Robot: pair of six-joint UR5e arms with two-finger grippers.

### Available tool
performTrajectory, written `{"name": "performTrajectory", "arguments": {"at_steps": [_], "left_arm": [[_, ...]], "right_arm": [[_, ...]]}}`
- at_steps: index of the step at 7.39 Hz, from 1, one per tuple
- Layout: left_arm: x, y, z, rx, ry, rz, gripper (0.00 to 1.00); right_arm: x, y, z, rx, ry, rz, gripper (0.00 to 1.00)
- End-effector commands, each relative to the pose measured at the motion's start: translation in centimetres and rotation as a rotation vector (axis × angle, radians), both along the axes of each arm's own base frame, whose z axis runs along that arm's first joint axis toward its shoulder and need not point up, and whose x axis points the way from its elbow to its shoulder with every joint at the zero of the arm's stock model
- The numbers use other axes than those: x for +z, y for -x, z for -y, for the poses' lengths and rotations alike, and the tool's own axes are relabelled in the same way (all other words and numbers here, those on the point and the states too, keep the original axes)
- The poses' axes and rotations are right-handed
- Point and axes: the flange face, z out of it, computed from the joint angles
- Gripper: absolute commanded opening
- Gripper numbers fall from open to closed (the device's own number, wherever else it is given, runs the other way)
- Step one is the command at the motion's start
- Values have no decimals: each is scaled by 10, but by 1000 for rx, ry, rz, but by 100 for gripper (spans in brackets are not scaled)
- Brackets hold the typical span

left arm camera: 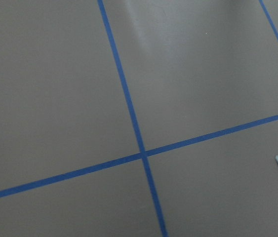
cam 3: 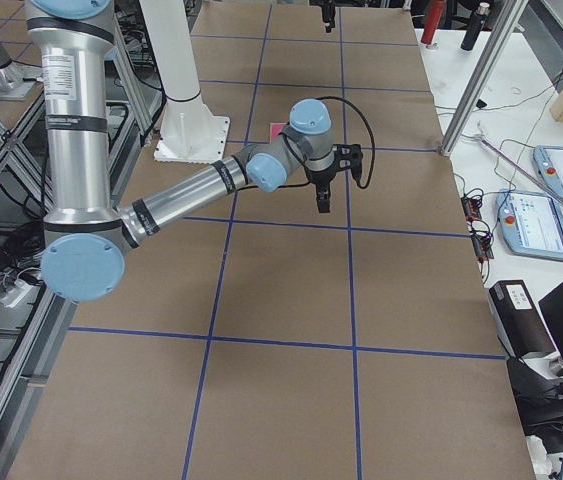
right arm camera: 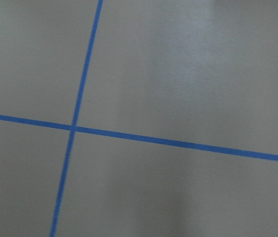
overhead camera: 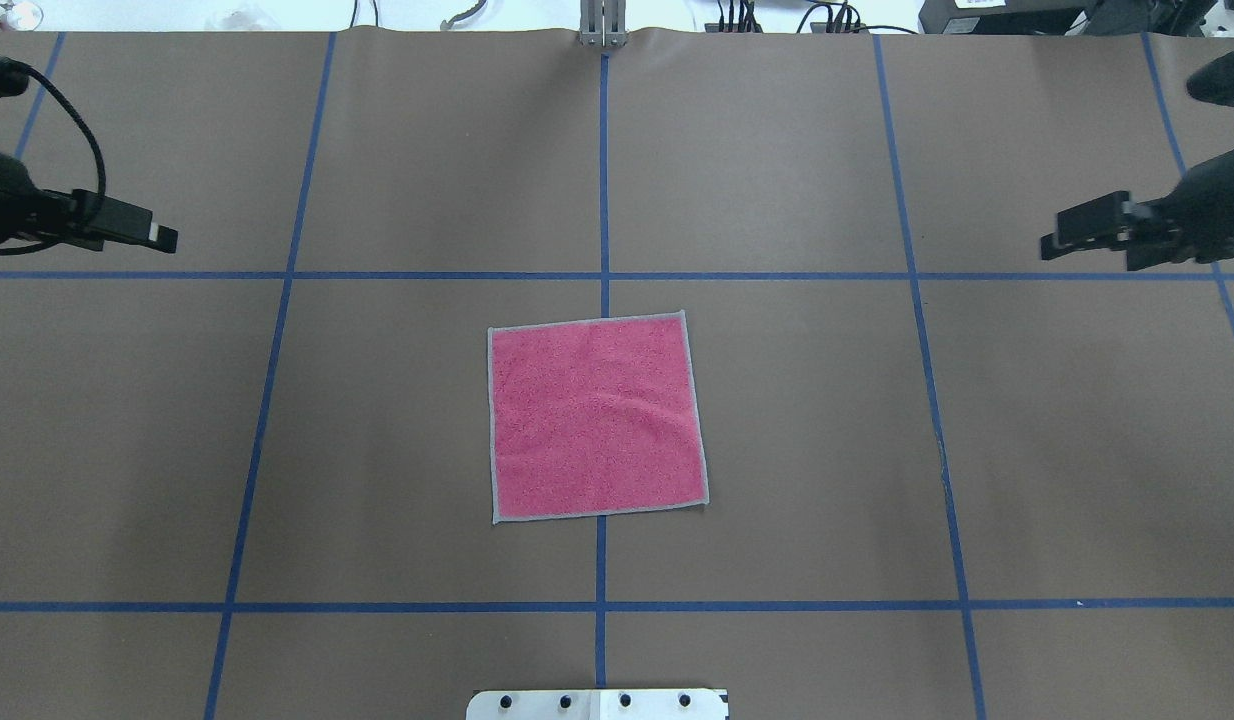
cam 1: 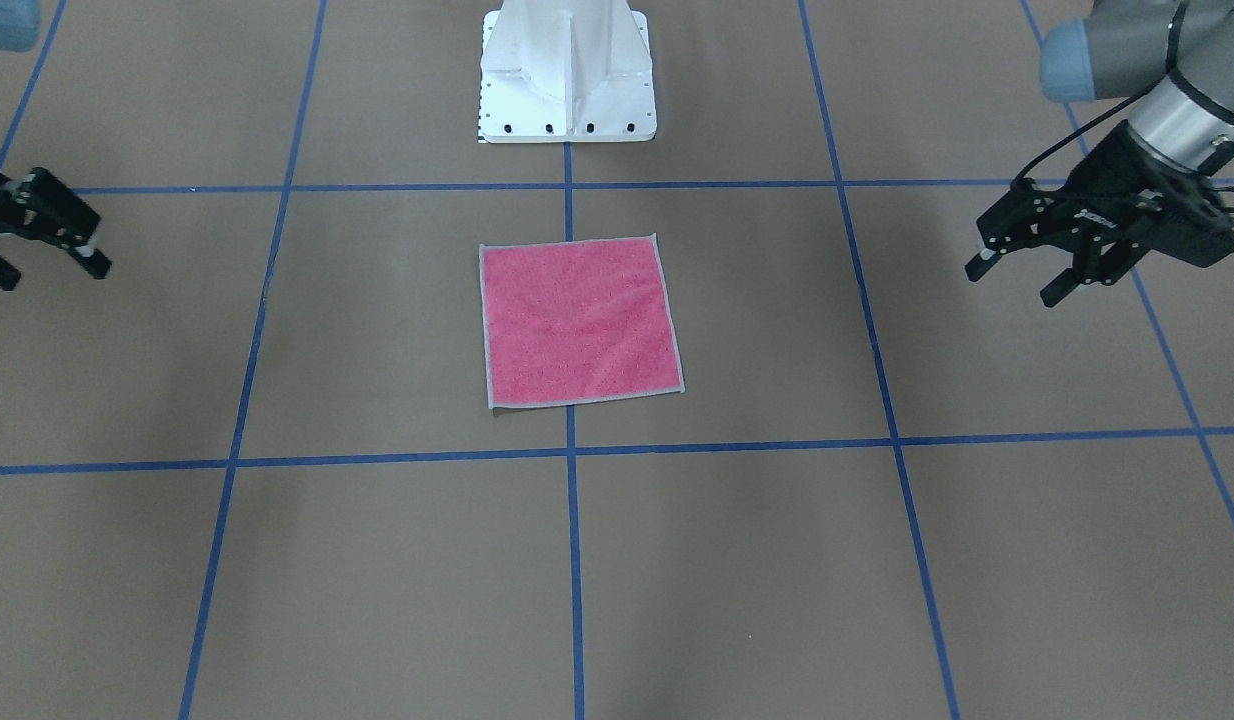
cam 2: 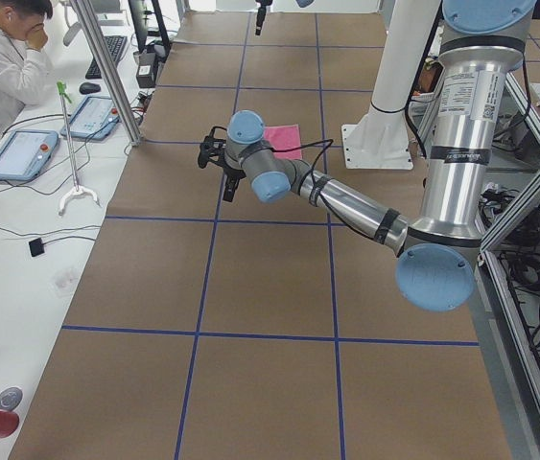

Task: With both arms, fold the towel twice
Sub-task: 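Move both grippers toward the near corners of the pink towel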

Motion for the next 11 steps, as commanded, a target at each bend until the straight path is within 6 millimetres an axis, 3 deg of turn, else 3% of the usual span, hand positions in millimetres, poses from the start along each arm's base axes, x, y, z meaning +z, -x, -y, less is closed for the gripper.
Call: {"name": "performTrajectory", "arguments": {"at_steps": [1,3,4,5,7,8,9,11], "left_arm": [[-25,-60,-15,-66,114,-40,100],[-46,-106,-29,-81,169,-74,100],[-50,-133,-41,-123,192,-74,100],[-56,-156,-52,-130,204,-80,100],[-75,-183,-67,-133,248,-118,100],[-79,-204,-80,-154,269,-125,100],[-84,-211,-81,-219,339,-157,99],[-85,-218,-87,-222,354,-161,99]], "right_arm": [[-44,99,-34,130,113,50,98],[-74,172,-70,261,210,117,98],[-84,211,-95,318,232,142,96],[-84,234,-112,382,314,172,96],[-105,296,-129,489,424,246,96],[-111,311,-136,508,448,262,96],[-107,322,-144,545,503,275,95],[-103,345,-152,566,547,270,80]]}}
